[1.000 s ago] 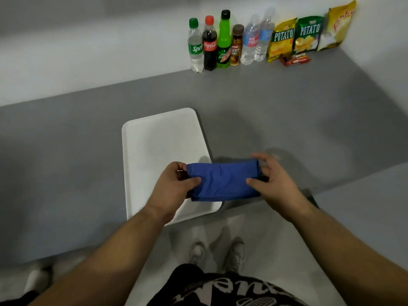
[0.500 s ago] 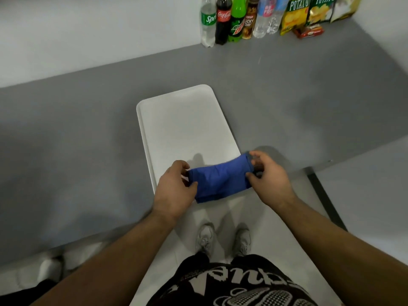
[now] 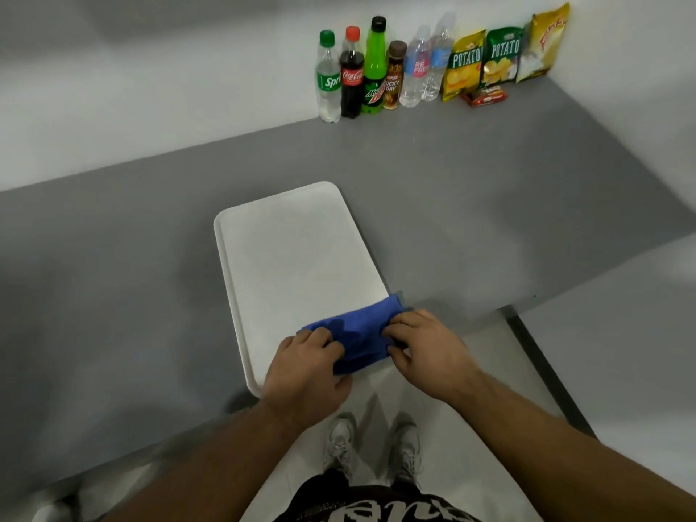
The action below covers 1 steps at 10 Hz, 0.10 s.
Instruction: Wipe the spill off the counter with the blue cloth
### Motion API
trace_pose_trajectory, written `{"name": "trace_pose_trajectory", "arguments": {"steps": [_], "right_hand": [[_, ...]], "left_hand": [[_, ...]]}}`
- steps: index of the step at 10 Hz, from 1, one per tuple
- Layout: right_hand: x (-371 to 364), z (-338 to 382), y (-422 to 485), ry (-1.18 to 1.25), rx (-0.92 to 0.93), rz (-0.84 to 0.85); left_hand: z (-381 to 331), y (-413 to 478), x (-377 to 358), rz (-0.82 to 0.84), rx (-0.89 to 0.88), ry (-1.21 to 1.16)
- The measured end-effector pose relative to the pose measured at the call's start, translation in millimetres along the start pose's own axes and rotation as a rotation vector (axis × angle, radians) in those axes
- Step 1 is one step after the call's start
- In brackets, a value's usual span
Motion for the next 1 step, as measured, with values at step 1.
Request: {"name": "trace_pose_trajectory", "arguments": {"steps": [1], "right_hand": [[20.5, -7.9, -6.1, 0.101, -0.069, -0.053]], "left_hand": [[1.4, 15.6, 16.7, 0.062, 0.0, -0.012]]}}
Point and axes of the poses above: each hand's wrist, its own y-axis towards the middle knuckle, its own x-axis out of the back of the hand, z = x × y, the point moved 5 cm from there along y, towards the middle knuckle, and after that the axes turned 7 degrees about z, right-handed, at the moved point
